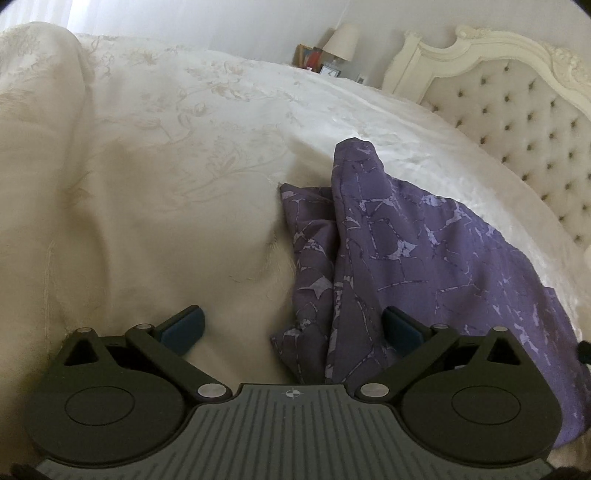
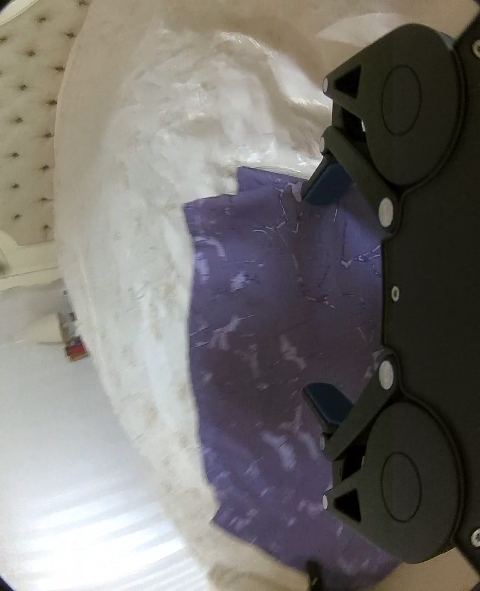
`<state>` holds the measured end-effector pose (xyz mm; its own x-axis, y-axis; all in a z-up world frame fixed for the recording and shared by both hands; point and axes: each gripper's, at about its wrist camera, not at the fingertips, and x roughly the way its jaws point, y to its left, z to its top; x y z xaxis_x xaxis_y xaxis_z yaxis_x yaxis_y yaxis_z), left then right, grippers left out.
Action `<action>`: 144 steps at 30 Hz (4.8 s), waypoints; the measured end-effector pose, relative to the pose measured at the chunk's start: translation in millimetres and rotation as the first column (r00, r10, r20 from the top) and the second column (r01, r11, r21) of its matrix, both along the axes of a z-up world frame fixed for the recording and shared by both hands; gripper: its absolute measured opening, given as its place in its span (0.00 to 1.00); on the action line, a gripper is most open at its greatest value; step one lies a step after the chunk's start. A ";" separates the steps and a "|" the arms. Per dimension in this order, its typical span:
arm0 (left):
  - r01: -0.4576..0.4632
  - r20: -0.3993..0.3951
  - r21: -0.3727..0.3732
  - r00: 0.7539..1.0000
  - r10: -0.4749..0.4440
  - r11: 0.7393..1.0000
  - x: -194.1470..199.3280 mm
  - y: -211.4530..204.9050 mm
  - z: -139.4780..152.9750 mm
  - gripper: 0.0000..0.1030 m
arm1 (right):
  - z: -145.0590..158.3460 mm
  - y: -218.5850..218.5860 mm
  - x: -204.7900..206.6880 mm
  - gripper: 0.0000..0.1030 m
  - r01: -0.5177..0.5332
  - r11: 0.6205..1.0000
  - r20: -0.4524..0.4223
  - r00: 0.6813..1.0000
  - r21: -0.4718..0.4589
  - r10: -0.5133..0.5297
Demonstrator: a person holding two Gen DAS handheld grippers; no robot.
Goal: Fold large clothes
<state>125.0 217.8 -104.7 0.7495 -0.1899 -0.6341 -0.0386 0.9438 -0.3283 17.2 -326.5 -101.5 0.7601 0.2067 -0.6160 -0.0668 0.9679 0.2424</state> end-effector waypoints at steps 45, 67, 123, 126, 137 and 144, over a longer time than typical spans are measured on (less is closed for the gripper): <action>0.239 -0.031 0.024 0.971 -0.238 0.971 57.9 -208.3 50.7 0.24 | -68.9 -61.1 35.0 1.00 0.047 0.777 -0.143 0.988 0.628 0.057; 0.264 -0.099 0.040 0.961 -0.259 0.964 -1.2 -206.2 19.8 0.03 | -70.6 -63.2 32.0 1.00 0.038 0.775 -0.130 0.990 0.631 0.057; 0.037 -0.043 -0.150 0.998 -0.044 0.988 -116.4 -62.4 23.6 0.08 | 15.7 248.2 101.6 0.67 -0.348 0.800 -0.228 0.834 0.488 0.502; 0.053 -0.021 -0.144 0.998 -0.056 0.988 -118.6 -66.4 29.5 0.08 | 26.4 249.7 90.6 0.68 -0.405 0.738 -0.174 0.804 0.540 0.569; 0.266 0.187 0.017 0.946 -0.265 0.964 -126.3 -110.6 88.1 0.14 | 93.1 174.3 78.2 0.75 -0.461 0.760 0.080 0.873 0.458 0.481; 0.197 0.255 0.047 0.946 -0.202 0.979 -79.0 -104.1 97.3 0.26 | 69.0 133.1 70.6 0.75 -0.334 0.871 0.046 0.939 0.361 0.340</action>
